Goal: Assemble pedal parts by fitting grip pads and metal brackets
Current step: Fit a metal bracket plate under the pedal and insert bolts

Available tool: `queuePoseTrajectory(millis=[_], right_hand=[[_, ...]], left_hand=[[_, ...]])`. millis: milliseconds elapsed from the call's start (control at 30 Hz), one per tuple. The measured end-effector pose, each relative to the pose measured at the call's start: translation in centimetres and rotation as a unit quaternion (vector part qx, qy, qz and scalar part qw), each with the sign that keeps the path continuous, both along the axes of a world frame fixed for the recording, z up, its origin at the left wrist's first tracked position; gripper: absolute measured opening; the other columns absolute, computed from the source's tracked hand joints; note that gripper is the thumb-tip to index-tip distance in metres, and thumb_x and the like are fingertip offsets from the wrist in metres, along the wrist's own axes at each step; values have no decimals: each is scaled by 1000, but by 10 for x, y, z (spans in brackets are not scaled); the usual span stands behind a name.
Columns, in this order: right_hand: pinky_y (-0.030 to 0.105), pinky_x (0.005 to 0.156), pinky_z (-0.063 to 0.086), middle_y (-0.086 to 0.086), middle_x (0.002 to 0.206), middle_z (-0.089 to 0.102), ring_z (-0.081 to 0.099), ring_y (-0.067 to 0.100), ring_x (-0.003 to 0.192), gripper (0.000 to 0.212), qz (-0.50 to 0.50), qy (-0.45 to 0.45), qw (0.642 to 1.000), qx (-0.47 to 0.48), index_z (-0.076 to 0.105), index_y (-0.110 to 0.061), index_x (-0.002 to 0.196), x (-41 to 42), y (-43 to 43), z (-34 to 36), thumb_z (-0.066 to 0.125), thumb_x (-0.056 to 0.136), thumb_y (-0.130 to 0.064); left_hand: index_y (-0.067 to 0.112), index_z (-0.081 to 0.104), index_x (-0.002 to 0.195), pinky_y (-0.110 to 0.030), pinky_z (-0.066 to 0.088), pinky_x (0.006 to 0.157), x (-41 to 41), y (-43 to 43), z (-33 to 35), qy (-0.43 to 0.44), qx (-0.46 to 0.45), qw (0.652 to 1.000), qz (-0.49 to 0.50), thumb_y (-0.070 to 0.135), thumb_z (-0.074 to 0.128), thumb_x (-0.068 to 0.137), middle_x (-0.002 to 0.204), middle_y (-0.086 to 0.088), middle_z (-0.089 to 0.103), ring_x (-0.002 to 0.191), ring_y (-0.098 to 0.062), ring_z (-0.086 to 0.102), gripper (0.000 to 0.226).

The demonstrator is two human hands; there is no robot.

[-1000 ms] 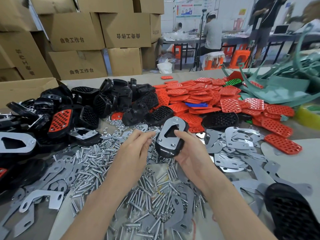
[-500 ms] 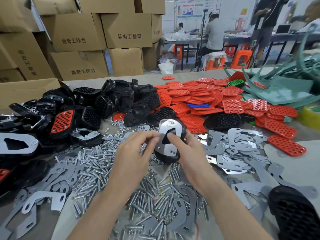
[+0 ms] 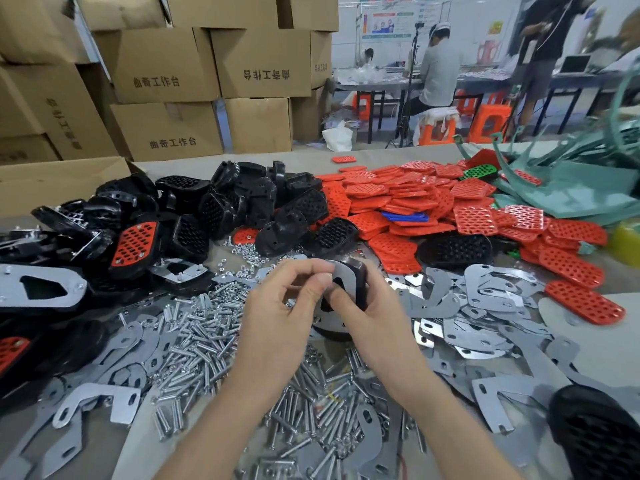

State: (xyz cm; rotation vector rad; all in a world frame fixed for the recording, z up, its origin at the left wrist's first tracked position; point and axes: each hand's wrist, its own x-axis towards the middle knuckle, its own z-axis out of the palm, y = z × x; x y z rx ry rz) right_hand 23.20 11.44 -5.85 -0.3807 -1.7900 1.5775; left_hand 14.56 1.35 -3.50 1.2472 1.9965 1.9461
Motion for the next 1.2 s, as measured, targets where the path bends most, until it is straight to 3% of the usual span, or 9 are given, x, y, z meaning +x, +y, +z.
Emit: queuePoseTrajectory(millis=[267, 500, 667, 800, 933, 1067, 1200], right_hand=[[14, 72, 49, -16, 81, 65, 61, 2, 77, 21, -5, 20, 999, 32, 63, -40, 97, 0, -4, 4, 67, 100, -20], [16, 74, 51, -15, 88, 69, 65, 5, 83, 20, -14, 17, 999, 36, 64, -40, 102, 0, -8, 4, 66, 101, -20], [33, 76, 54, -5, 86, 68, 65, 17, 83, 12, -19, 14, 999, 27, 63, -35, 99, 0, -7, 3, 65, 101, -23], [21, 70, 52, -13, 77, 62, 60, 6, 75, 19, -16, 21, 999, 30, 61, -38, 90, 0, -9, 5, 66, 100, -23], [20, 69, 52, -17, 75, 62, 60, 3, 73, 24, -20, 24, 999, 29, 60, -40, 88, 1, -10, 5, 67, 99, -21], [22, 70, 53, -16, 74, 60, 59, 4, 73, 23, -30, 26, 998, 40, 60, -41, 89, 1, -12, 6, 67, 99, -22], [14, 62, 46, -16, 69, 55, 52, 0, 65, 18, -48, 23, 997, 54, 61, -39, 91, 1, -12, 6, 68, 98, -24]], left_hand=[[39, 71, 97, -20, 55, 79, -1, 0, 0, -46, 18, 999, -15, 17, 67, 97, 94, 12, 75, 90, -7, 70, 23], [39, 69, 97, -17, 52, 77, 2, 0, -2, -10, 27, 1000, -1, 24, 65, 98, 94, 14, 73, 91, -8, 68, 15], [37, 66, 97, -12, 48, 74, 1, 1, -5, 60, 13, 998, 30, 25, 65, 98, 94, 16, 70, 91, -8, 67, 13], [36, 62, 96, -17, 51, 74, 2, 1, -8, 104, 21, 993, 54, 37, 61, 98, 93, 15, 67, 91, -9, 66, 3], [32, 60, 95, -13, 49, 73, 3, 1, -8, 119, 24, 990, 70, 43, 59, 96, 93, 15, 66, 88, -6, 65, 11], [31, 59, 96, -10, 47, 73, 3, 1, -8, 122, 24, 990, 72, 41, 59, 97, 93, 16, 65, 89, -5, 65, 9], [21, 61, 99, -9, 46, 77, 4, 1, -8, 178, 21, 981, 79, 32, 57, 99, 93, 14, 63, 89, -3, 62, 12]])
